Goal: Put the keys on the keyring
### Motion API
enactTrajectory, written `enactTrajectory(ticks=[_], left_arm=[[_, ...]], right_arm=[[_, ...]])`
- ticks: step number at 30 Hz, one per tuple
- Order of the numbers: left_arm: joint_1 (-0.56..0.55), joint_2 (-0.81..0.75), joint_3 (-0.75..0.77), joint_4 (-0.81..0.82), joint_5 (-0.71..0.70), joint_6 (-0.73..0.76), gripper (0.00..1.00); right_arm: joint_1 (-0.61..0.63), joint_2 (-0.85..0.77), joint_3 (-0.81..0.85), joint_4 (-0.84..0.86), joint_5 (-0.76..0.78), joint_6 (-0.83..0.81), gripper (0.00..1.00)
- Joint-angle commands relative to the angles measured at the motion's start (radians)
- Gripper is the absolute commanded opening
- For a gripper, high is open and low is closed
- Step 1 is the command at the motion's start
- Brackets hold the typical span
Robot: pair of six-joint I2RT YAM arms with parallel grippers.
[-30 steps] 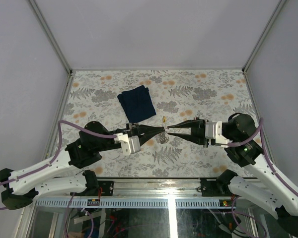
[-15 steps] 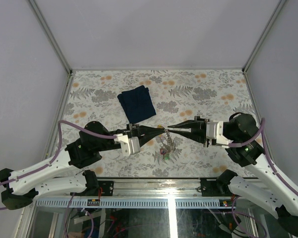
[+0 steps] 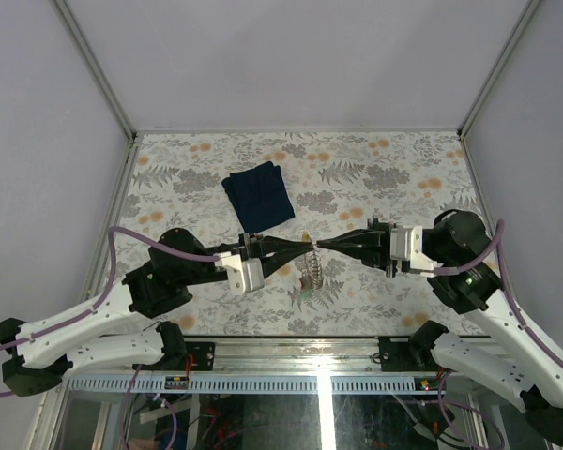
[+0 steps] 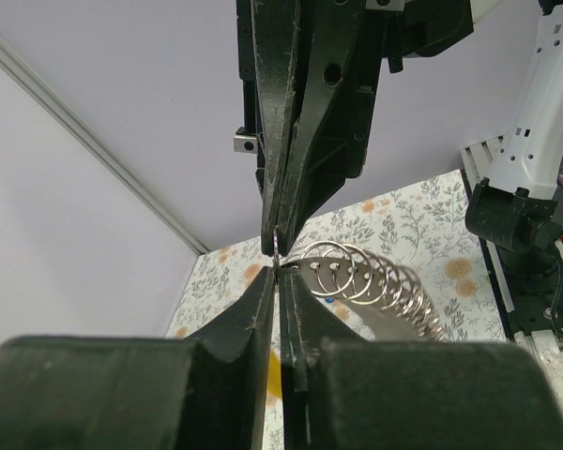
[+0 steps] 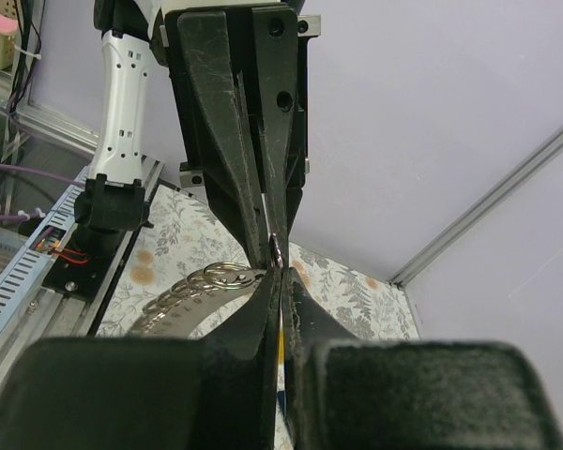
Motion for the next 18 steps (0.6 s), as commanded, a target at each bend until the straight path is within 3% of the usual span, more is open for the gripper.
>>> enactTrajectory(ticks=[1, 18], left_arm=[[-0.005, 0.008, 0.039, 0.045, 0.001, 0.003, 0.06], [-0.006, 0.009, 0.045, 0.053, -0.006, -0.002, 0.09]], right_arm=[[0.014, 0.003, 0.050, 0.017, -0.038, 0.022, 0.00], [0.014, 0.007, 0.053, -0.002, -0.037, 0.012, 0.00]])
